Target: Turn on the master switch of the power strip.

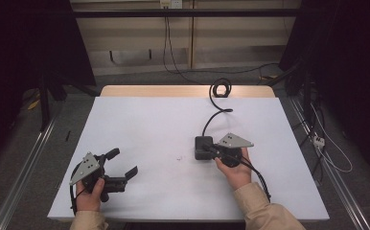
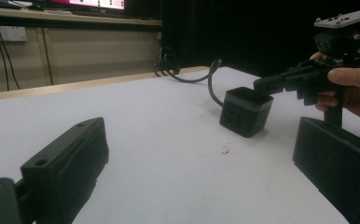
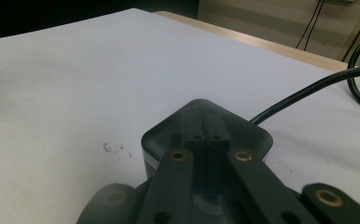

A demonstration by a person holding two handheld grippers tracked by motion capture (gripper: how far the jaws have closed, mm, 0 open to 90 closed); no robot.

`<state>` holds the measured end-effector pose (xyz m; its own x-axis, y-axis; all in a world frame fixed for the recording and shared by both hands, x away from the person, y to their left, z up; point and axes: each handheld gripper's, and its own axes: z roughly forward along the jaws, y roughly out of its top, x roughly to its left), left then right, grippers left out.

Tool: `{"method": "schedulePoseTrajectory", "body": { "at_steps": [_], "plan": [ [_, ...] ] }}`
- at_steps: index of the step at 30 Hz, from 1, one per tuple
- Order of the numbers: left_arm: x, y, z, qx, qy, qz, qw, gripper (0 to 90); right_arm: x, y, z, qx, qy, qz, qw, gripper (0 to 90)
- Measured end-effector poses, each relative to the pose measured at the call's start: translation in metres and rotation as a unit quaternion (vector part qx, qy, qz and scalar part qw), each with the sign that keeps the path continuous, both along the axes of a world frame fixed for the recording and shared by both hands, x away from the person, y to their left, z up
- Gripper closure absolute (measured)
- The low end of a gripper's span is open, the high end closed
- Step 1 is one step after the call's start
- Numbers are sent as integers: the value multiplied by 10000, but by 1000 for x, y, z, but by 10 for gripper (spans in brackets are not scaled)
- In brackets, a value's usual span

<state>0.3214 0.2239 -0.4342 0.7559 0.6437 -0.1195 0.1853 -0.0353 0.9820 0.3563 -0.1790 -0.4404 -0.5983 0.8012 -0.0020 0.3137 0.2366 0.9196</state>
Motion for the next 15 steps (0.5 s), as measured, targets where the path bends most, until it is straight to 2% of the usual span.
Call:
{"method": "schedulePoseTrajectory", "body": {
  "at_steps": [15],
  "plan": [
    [0, 0, 0, -18, 20, -3, 10000, 30, 0, 1, 1, -47, 26, 13, 10000, 900]
  ]
}}
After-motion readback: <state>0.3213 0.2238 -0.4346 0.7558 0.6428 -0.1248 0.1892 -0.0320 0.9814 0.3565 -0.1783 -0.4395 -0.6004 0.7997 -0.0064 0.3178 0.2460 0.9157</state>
